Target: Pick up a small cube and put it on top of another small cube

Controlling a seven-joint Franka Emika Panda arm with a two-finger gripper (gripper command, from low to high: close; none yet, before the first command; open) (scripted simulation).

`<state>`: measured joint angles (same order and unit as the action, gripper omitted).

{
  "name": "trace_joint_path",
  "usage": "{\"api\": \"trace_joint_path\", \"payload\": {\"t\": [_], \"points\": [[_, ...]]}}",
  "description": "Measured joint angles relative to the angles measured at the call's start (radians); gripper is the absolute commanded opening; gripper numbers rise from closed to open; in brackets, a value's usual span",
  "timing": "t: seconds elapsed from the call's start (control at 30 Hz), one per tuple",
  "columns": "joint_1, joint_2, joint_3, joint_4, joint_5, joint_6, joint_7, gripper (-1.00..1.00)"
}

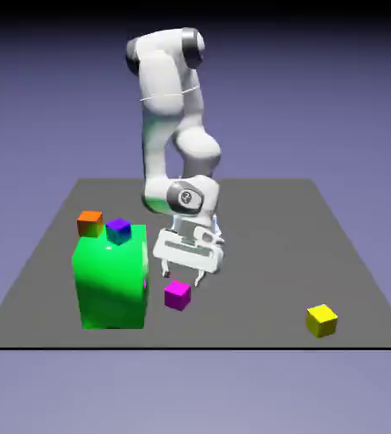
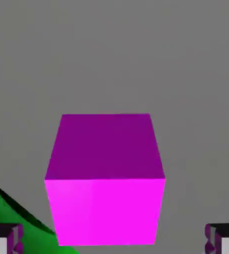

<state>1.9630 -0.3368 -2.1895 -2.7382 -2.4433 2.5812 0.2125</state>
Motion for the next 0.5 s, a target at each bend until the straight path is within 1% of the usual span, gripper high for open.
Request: {"api": "trace_joint_path", "payload": {"t": [0.13,0.17,0.23,0.5], "points": [[0.049,-0.145,-0.09,0.034,-0.029,-0.101,-0.06,0.0],[0.049,-0.146,-0.09,0.035,-0.029,-0.102,-0.06,-1.0],[0.049,-0.146,-0.09,0.035,-0.028,-0.102,-0.061,-1.0],[-0.048,0.144,0.089,-0.034,0.029,0.1,0.059,-1.0]]}}
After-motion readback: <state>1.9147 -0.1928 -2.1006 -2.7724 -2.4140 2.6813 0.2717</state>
